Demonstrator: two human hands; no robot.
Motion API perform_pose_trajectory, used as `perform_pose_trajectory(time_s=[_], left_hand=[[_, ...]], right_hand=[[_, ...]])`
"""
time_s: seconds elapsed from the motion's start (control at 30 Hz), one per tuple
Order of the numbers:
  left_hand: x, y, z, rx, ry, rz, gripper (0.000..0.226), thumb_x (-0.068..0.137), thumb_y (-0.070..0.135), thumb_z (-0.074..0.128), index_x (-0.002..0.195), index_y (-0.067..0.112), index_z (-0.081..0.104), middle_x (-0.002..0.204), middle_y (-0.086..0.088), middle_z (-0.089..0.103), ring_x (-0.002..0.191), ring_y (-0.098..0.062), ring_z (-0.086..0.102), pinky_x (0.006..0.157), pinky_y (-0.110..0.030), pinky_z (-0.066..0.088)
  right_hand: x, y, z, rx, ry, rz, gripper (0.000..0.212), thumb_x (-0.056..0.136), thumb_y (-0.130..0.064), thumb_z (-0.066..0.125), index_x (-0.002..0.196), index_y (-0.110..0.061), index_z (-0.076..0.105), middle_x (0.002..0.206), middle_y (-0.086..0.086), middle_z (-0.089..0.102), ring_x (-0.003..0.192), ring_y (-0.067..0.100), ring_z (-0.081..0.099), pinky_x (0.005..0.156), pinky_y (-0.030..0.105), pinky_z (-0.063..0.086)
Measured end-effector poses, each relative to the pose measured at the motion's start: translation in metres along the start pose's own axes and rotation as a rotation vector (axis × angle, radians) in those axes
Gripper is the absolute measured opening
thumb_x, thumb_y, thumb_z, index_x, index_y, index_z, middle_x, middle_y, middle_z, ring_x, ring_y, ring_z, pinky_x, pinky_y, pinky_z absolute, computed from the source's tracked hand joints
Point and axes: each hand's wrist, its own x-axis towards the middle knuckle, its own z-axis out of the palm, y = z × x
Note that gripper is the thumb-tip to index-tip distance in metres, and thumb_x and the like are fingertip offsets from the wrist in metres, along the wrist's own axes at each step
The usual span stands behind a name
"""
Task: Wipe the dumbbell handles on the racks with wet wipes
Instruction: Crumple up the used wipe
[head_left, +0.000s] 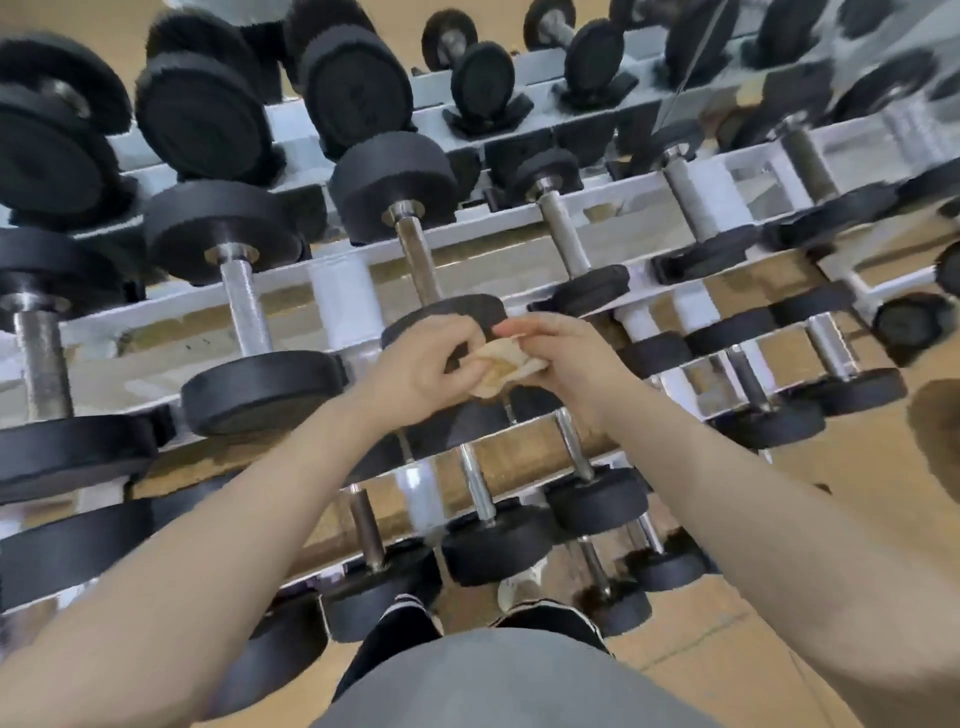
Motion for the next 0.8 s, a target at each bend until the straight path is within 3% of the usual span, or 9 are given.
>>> perform_pose_trajectory(time_s=[0.13,0.2,0.27,0.4,0.53,0.6,0.67,0.77,0.8], left_hand=[[-0.031,-0.001,0.014,-0.166,-0.095,-0.084,0.017,0.089,0.019,0.059,0.076,0.025,0.049,0.066,0.007,0.052,0.061,-0.009,0.047,0.060,-0.023,0.034],[-0.040,0.010,0.023,-0.250,-0.145,-0.127,0.022,0.090,0.022,0.058,0.074,0.033,0.048,0.060,0.011,0.047,0.054,-0.002,0.044,0.057,-0.022,0.034],[-0.046,0.028,0.032,-0.314,-0.205,-0.151,0.020,0.090,0.021,0.057,0.073,0.031,0.051,0.059,0.011,0.047,0.050,-0.001,0.043,0.054,-0.019,0.034],[-0.049,0.067,0.057,-0.413,-0.395,-0.178,0.016,0.093,0.022,0.052,0.080,0.016,0.058,0.067,0.005,0.052,0.053,0.003,0.047,0.051,-0.010,0.038],[-0.041,0.112,0.095,-0.447,-0.509,-0.159,0.016,0.095,0.023,0.048,0.089,0.015,0.060,0.076,0.007,0.058,0.066,-0.001,0.054,0.062,-0.017,0.043],[-0.037,0.142,0.116,-0.502,-0.527,-0.136,0.013,0.096,0.019,0.046,0.099,0.017,0.058,0.085,0.008,0.062,0.072,0.001,0.060,0.063,-0.014,0.046],[-0.029,0.177,0.142,-0.585,-0.542,-0.120,0.016,0.096,0.012,0.046,0.109,0.015,0.054,0.090,0.007,0.061,0.072,0.008,0.061,0.060,-0.007,0.046],[-0.014,0.229,0.190,-0.635,-0.635,-0.146,0.014,0.095,0.018,0.049,0.099,0.029,0.057,0.095,0.005,0.064,0.080,-0.001,0.066,0.063,-0.015,0.051],[-0.009,0.248,0.208,-0.645,-0.662,-0.162,0.014,0.094,0.020,0.049,0.095,0.031,0.058,0.095,0.004,0.066,0.080,-0.005,0.067,0.064,-0.018,0.052]], right_hand=[[-0.045,0.035,0.011,0.029,0.198,-0.045,0.020,0.092,-0.001,0.049,0.100,-0.015,0.062,0.094,0.011,0.059,0.078,0.020,0.058,0.067,0.027,0.049],[-0.074,0.047,0.009,0.074,0.324,-0.036,0.014,0.092,-0.002,0.052,0.097,-0.011,0.061,0.084,0.009,0.060,0.063,0.013,0.055,0.055,0.020,0.046],[-0.105,0.057,0.001,0.095,0.413,-0.013,0.010,0.091,-0.006,0.054,0.090,-0.009,0.064,0.071,0.006,0.059,0.054,0.010,0.050,0.050,0.019,0.040],[-0.159,0.078,-0.024,0.194,0.572,0.059,0.013,0.091,-0.010,0.055,0.097,-0.002,0.064,0.068,0.006,0.051,0.053,0.010,0.040,0.052,0.022,0.033],[-0.201,0.097,-0.050,0.602,0.666,0.029,0.013,0.092,-0.011,0.050,0.098,-0.008,0.062,0.059,-0.001,0.046,0.049,0.007,0.036,0.044,0.016,0.032],[-0.225,0.105,-0.066,0.675,0.668,-0.094,0.011,0.093,-0.011,0.050,0.094,-0.011,0.060,0.062,-0.004,0.053,0.053,0.006,0.042,0.048,0.016,0.038],[-0.253,0.113,-0.086,0.587,0.677,-0.169,0.011,0.093,-0.011,0.051,0.096,-0.011,0.061,0.077,-0.001,0.061,0.065,0.009,0.052,0.056,0.018,0.045],[-0.296,0.127,-0.121,0.354,0.703,-0.166,0.018,0.090,-0.016,0.058,0.104,-0.009,0.067,0.094,0.003,0.068,0.083,0.016,0.063,0.075,0.029,0.050],[-0.310,0.130,-0.136,0.269,0.720,-0.155,0.020,0.089,-0.019,0.059,0.105,-0.011,0.067,0.096,0.002,0.069,0.086,0.013,0.064,0.076,0.026,0.050]])
